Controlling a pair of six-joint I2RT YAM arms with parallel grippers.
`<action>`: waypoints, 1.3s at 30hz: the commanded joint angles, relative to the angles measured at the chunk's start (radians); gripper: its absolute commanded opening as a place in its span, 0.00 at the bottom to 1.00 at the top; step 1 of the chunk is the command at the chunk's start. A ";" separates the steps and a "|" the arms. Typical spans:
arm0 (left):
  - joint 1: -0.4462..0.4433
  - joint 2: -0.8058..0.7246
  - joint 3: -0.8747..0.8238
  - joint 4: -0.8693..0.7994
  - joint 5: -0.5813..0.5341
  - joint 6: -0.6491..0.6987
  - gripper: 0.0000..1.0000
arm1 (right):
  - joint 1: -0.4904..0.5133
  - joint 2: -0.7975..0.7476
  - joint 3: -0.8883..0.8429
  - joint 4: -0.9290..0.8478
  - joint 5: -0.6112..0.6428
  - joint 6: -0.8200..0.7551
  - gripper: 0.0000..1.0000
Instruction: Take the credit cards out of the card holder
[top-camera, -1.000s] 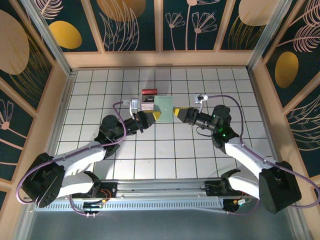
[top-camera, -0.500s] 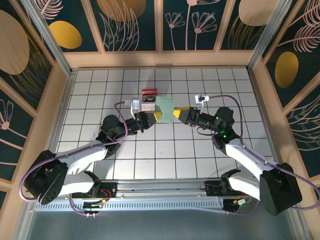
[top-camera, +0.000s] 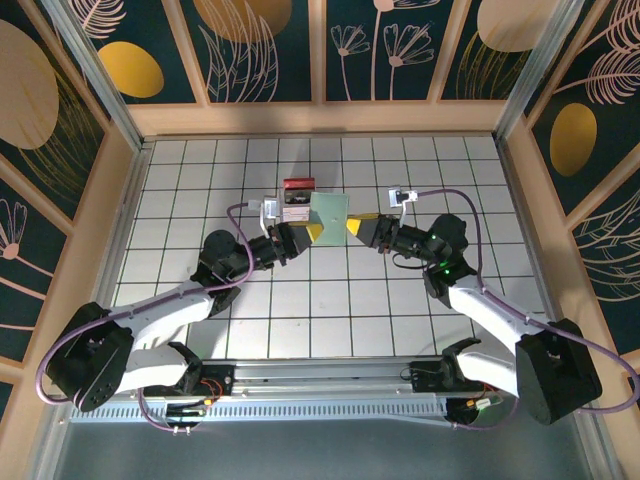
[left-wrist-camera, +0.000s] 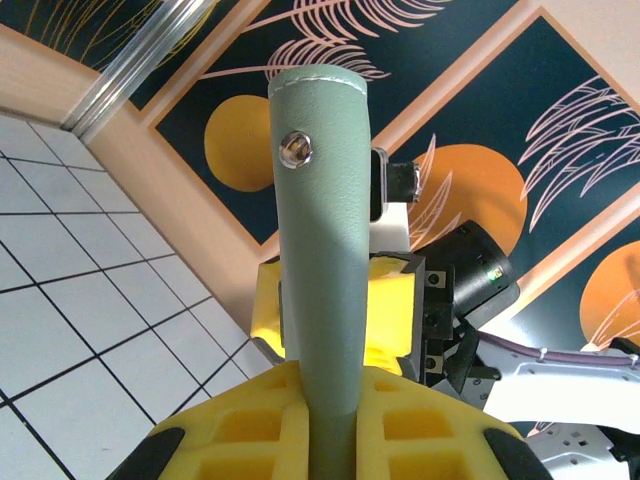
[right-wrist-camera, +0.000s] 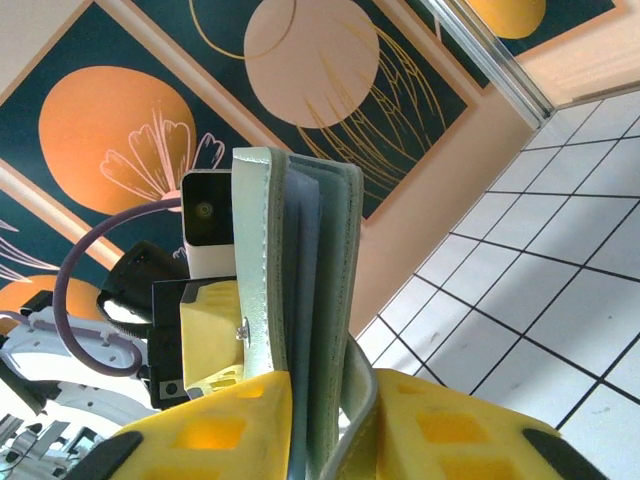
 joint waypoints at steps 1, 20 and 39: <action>-0.003 -0.026 0.018 0.108 0.037 -0.012 0.00 | 0.030 0.022 -0.001 0.035 -0.050 -0.003 0.30; -0.008 -0.019 0.021 0.102 0.030 -0.022 0.00 | 0.070 0.133 0.032 0.289 -0.150 0.129 0.16; -0.008 -0.046 0.037 -0.038 -0.022 0.024 0.70 | 0.081 -0.033 0.110 -0.262 0.083 -0.127 0.00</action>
